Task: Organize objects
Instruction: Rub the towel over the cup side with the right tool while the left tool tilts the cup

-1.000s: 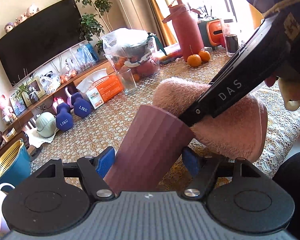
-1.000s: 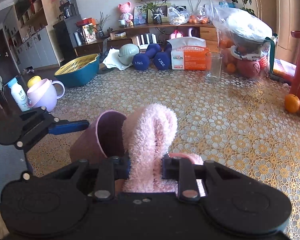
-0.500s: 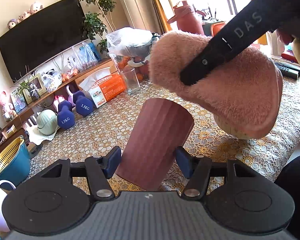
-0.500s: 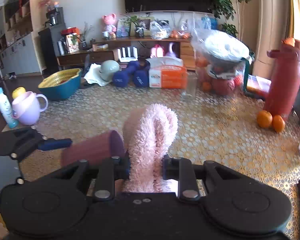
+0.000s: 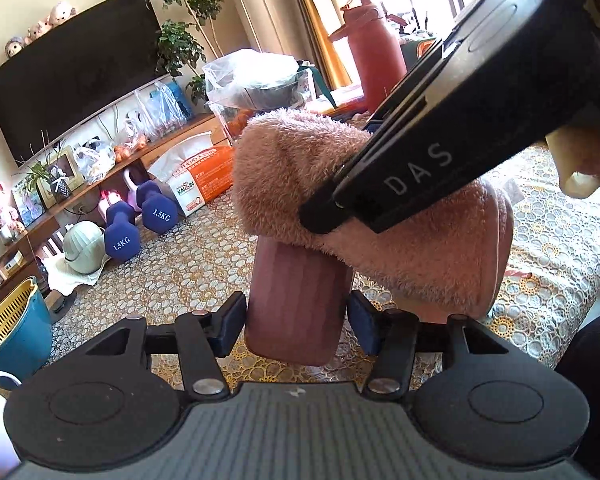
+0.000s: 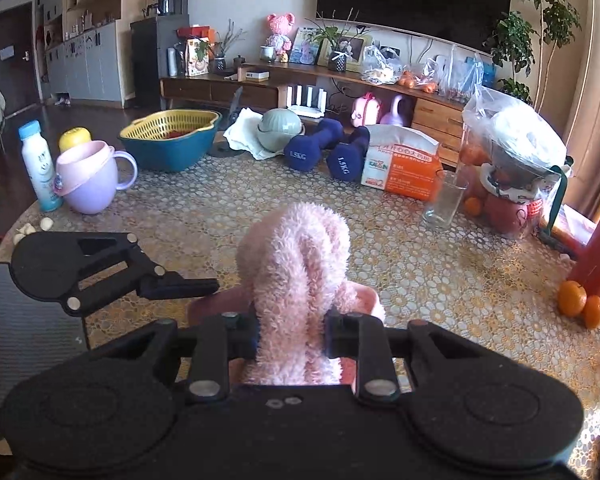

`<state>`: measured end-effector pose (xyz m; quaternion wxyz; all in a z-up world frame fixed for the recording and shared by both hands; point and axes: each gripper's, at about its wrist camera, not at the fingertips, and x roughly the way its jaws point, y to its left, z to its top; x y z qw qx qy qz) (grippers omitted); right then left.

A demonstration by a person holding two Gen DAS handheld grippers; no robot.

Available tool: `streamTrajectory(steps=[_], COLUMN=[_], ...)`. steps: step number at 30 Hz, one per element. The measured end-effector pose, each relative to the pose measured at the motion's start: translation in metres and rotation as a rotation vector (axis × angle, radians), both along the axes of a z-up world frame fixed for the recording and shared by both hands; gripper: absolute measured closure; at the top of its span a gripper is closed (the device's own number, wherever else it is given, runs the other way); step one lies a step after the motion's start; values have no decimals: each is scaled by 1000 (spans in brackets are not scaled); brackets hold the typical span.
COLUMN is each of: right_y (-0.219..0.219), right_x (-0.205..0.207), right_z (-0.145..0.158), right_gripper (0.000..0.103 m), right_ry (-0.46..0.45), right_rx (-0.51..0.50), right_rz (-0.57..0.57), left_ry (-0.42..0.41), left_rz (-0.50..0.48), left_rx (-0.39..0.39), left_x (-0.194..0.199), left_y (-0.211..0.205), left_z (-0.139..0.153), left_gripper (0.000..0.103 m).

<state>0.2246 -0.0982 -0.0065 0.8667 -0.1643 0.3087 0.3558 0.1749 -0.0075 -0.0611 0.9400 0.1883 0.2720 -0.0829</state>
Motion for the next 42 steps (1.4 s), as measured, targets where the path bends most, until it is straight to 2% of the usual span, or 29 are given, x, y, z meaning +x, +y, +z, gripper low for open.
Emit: streamTrajectory(steps=[4,7,10,17,21,23,26,29,32,35,42], right_y=[-6,-14,-23,-41,-45,-45,-44,-37,-16,-4,-33], right_x=[9,13,13,13,15,15,13,5,-1,2,29], right_z=[0,-2,-4,-14,-23,-24,-19,-7,-10,-22,-22], right_gripper=[77,77,77,77,77,77,77,77,77,77,78], right_ry=[4,20,32,77,113,114,96,72,49,42,44], right_rx=[9,22,31,49,49,51,47,59,-6,-67,-43], right_rz=[-21,-38,-59,-112,-129,-129,-124,-60,10,27,-133], left_ry=[-15,-1,13,115,168,181,178,177,161,159,170], left_rz=[-15,-32,-50,-37,19,27,20,3,-10,-11,-7], left_rx=[-42,-47,-64,-245,-289,-302,-291,-272,-234,-234,-239], left_x=[0,4,9,24,34,38,38,36,33,33,30], left_y=[7,8,6,13,16,18,15,9,4,4,5], left_z=[4,1,-2,-3,-5,-7,-8,-10,-11,-12,-10], left_gripper=[47,39,38,37,38,43,43,47,48,48,48])
